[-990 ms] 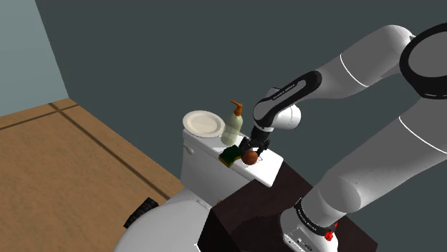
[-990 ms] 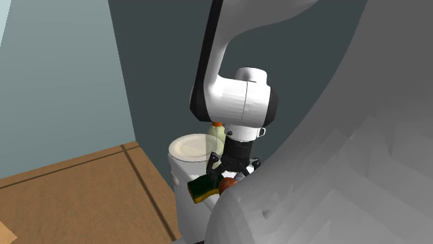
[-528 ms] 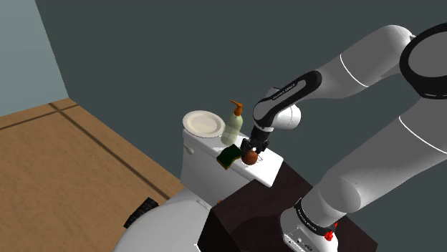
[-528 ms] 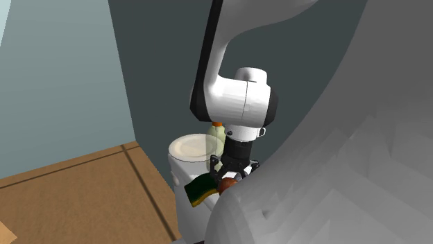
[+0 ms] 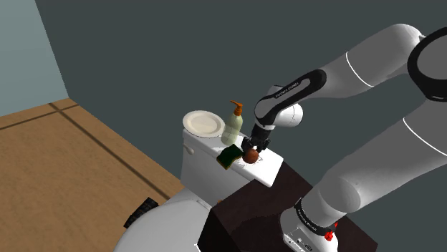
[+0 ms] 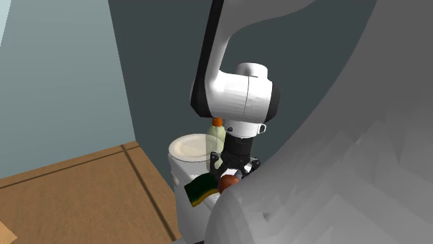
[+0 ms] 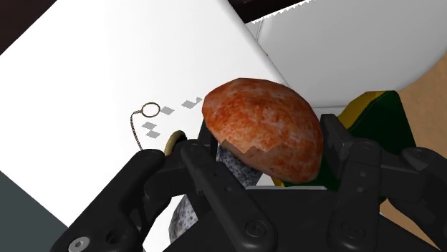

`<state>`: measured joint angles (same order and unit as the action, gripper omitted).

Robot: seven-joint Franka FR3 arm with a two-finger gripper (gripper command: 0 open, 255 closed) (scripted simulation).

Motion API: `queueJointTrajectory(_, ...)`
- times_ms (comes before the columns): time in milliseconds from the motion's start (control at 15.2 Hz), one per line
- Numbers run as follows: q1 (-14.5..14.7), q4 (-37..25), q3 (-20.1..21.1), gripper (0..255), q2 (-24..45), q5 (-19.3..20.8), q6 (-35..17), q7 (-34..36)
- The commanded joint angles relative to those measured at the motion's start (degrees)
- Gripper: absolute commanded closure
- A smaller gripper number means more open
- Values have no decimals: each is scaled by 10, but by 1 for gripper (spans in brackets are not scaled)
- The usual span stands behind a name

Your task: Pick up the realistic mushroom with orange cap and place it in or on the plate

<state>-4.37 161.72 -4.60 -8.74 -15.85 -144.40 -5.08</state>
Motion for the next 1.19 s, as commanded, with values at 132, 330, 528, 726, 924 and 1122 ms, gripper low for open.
queueJointTrajectory(132,-6,-3,2,255,-39,19,41,18)
queueJointTrajectory(330,-11,-7,4,255,-67,31,72,30)
queueJointTrajectory(528,-15,-13,5,255,-92,40,103,39)
queueJointTrajectory(726,-19,-20,7,255,-116,48,133,48)
queueJointTrajectory(924,-15,-47,11,255,-108,47,151,56)
queueJointTrajectory(1122,-3,-112,20,255,-45,36,150,69)
